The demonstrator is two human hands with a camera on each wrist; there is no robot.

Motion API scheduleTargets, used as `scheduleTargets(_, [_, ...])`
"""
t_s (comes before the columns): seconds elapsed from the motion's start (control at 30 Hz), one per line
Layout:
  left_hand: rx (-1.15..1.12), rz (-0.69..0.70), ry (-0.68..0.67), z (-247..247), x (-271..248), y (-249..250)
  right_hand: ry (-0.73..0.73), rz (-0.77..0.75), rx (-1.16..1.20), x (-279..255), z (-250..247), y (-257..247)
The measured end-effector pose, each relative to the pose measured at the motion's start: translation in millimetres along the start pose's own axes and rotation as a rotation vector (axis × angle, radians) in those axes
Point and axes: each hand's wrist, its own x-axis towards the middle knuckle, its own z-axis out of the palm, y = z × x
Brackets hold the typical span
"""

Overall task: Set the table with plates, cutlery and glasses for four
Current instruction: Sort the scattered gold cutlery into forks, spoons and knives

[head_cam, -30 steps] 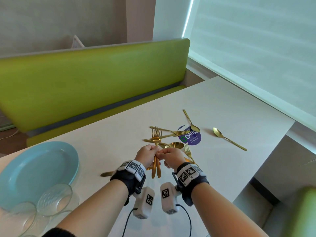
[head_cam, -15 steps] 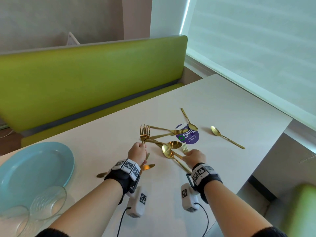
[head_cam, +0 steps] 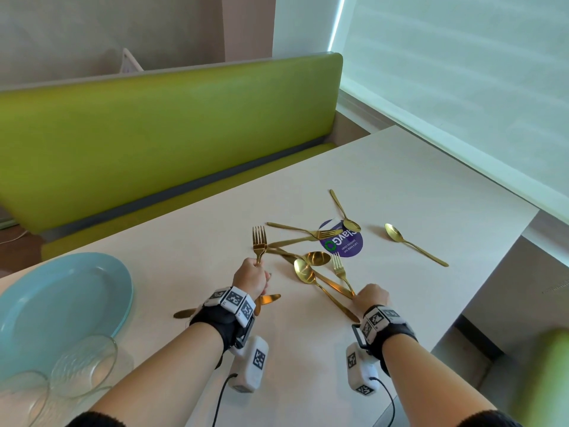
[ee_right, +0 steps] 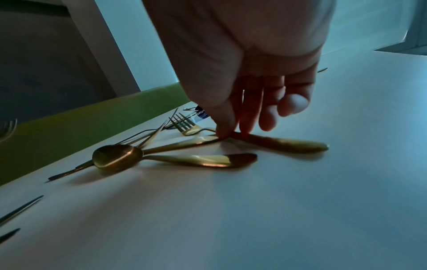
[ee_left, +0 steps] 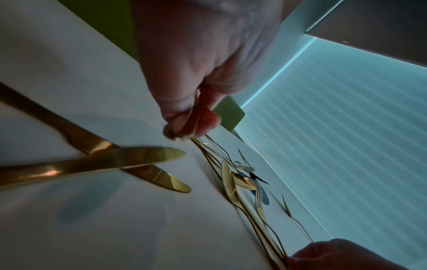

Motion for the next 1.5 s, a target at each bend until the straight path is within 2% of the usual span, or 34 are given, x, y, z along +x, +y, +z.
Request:
scheduleTargets(0.2, [-0.087,-0.030,0.018,-3.3,-1.1,2.1,-0.006,-0.005,0.007,2.3,-10.9,2.2])
scheduleTargets(0.27, [-0.142,-0.042,0.007,-3.9,-0.9,2.3,0.018,-0.058,0.056,-1.7,-17.4,-7.3])
scheduleTargets(0.37, [-0.173,-0.033,-0.018,-4.4,-4.7,4.8,0.007,-0.220,0.213,-15.2,-25.3,-34.2])
scheduleTargets(0.43, [-0.200,-0.025,-0.046,-3.7,-6.7,6.1,-0.125,-0.306,0.389,-31.1,-25.8,-54.4])
scheduleTargets(0.5, [-0.211,-0.028,-0.084,-2.4,-9.3,7.7,-0.326,-0.301,0.532,-48.0,-21.7,-72.6])
scheduleTargets(0.57, [-0.216,-0.030,-0.117,-2.3,-10.7,9.2,-0.469,-0.300,0.604,-59.5,-13.0,-87.9])
scheduleTargets(0.73, [-0.115,0.008,-0.119,-6.7,-5.2,4.2,-0.558,-0.325,0.659,-72.9,8.2,-110.7])
scheduleTargets(0.93, [-0.152,-0.015,-0.104,-15.5,3.6,2.9,-0.507,-0.334,0.517,-74.1,21.5,-128.6])
scheduleTargets(1.1, [-0.219,-0.070,-0.097,-26.1,9.7,0.9,-0.498,-0.437,0.393,-68.8,18.4,-138.4])
scheduleTargets(1.17, [-0.222,-0.060,-0.038,-31.0,14.8,-1.0,-0.416,-0.492,0.297,-57.7,10.7,-146.7])
scheduleTargets(1.23, [-0.202,-0.040,0.020,-36.7,19.2,-2.2,-0.263,-0.529,0.184,-41.4,0.1,-155.7])
scheduleTargets(1.33, [-0.163,-0.031,0.054,-45.5,27.0,-0.4,-0.064,-0.535,-0.100,-13.4,-13.9,-167.1])
scheduleTargets(1.5, [-0.143,-0.022,0.061,-55.5,44.2,10.3,0.048,-0.491,-0.333,21.1,-24.7,-171.9])
